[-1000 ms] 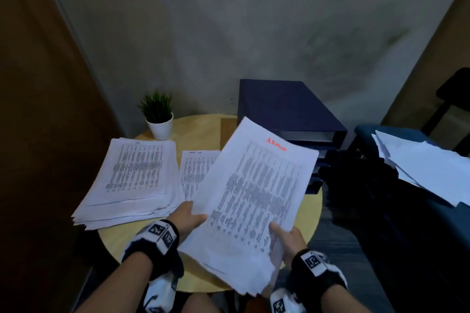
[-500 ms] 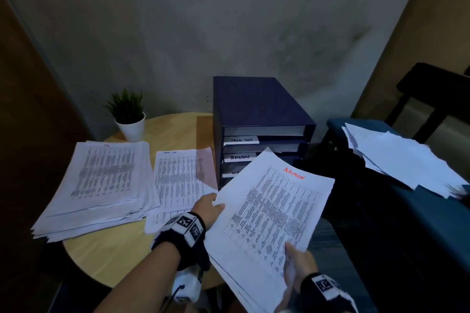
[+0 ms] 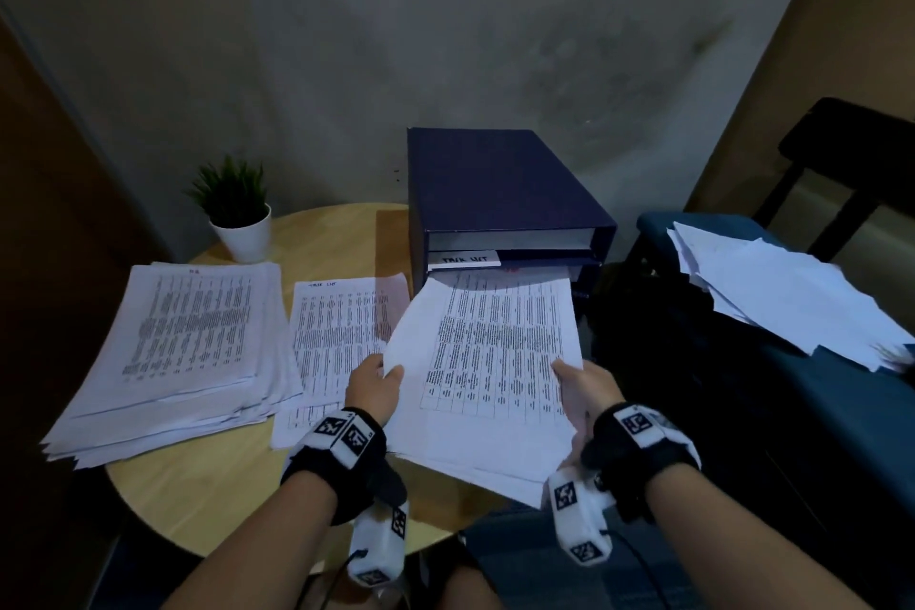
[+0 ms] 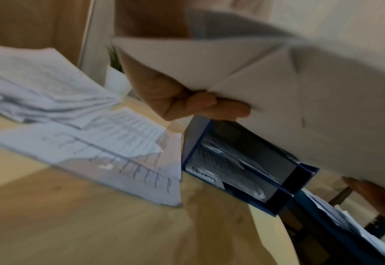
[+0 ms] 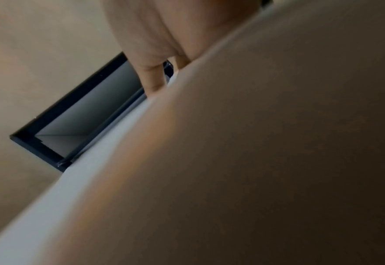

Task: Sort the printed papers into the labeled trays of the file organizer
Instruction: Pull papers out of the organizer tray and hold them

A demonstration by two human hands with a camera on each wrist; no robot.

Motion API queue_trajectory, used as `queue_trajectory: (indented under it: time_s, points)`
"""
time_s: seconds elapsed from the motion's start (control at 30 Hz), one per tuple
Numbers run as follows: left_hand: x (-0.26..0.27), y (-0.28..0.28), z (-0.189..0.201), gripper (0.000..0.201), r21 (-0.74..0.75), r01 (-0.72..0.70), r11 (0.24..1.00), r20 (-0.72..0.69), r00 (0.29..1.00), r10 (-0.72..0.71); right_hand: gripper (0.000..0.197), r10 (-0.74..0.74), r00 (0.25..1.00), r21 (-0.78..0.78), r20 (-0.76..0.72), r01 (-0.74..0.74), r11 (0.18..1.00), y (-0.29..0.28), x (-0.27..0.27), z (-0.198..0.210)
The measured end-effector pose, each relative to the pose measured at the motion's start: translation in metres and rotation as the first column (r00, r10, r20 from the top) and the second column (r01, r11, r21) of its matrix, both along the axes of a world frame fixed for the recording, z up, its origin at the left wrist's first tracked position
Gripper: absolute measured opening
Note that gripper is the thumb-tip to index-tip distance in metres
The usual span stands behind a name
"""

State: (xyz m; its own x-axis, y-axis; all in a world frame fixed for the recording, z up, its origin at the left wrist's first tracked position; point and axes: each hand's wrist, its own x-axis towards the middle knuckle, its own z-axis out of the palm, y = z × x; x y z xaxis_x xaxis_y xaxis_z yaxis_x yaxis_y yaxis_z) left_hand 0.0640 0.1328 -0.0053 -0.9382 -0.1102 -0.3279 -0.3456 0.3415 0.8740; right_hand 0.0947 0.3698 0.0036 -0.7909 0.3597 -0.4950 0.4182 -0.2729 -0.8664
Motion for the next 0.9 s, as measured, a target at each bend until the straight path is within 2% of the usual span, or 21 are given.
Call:
queue_trajectory:
  time_s: [0.1,0.2,0.27,0.33,0.4,0.47,0.57,0.67,0.73,0.8,0.9]
  points:
    - [-0.002,0.008,-0.009,0.027,0.059,-0.064,0.996,0.013,0.998,0.063,0.047,0.051,0.999,0.009,-0.011,-0.051,0.999,0.007,-0.009,0.008]
    - [-0.007,0.024,-0.012,0.031,0.132,-0.142,0.981,0.058,0.989,0.135,0.044,0.089,0.996,-0.014,-0.01,-0.09,0.996,0.015,-0.004,0.012]
    - [-0.012,0.039,-0.01,0.023,0.173,-0.192,0.966,0.07,0.981,0.183,0.04,0.088,0.996,-0.04,-0.008,-0.088,0.995,0.022,0.005,0.009]
    - [-0.02,0.053,-0.006,0.019,0.21,-0.228,0.951,0.079,0.973,0.216,0.035,0.064,0.998,-0.114,-0.011,-0.064,0.991,0.028,0.016,0.002]
    - [-0.029,0.066,0.0,0.025,0.22,-0.243,0.945,0.078,0.97,0.232,0.033,-0.017,0.999,-0.209,-0.044,0.008,0.978,0.031,0.022,-0.005]
    - [-0.038,0.078,0.008,0.01,0.256,-0.248,0.934,0.062,0.969,0.24,0.023,-0.11,0.993,-0.304,-0.05,0.09,0.949,0.03,0.022,-0.009]
    - [-0.053,0.086,0.014,0.016,0.306,-0.167,0.937,0.04,0.986,0.163,0.01,-0.162,0.985,-0.372,-0.057,0.129,0.919,0.022,0.005,-0.004]
    - [-0.058,0.088,0.017,0.049,0.334,-0.054,0.941,0.12,0.993,0.014,0.008,-0.17,0.985,-0.27,-0.032,0.155,0.95,0.015,-0.023,0.001]
    - [-0.056,0.085,0.016,0.043,0.421,-0.005,0.907,0.186,0.979,-0.08,0.005,-0.177,0.983,-0.233,-0.042,0.163,0.959,0.01,-0.04,0.004]
    - [-0.049,0.08,0.017,0.036,0.425,0.061,0.903,0.195,0.968,-0.158,0.014,-0.207,0.976,-0.229,-0.063,0.188,0.955,0.003,-0.051,0.009]
    - [-0.047,0.075,0.015,0.034,0.403,0.054,0.913,0.101,0.99,-0.103,0.034,-0.246,0.963,-0.206,-0.111,0.22,0.953,-0.005,-0.063,0.011]
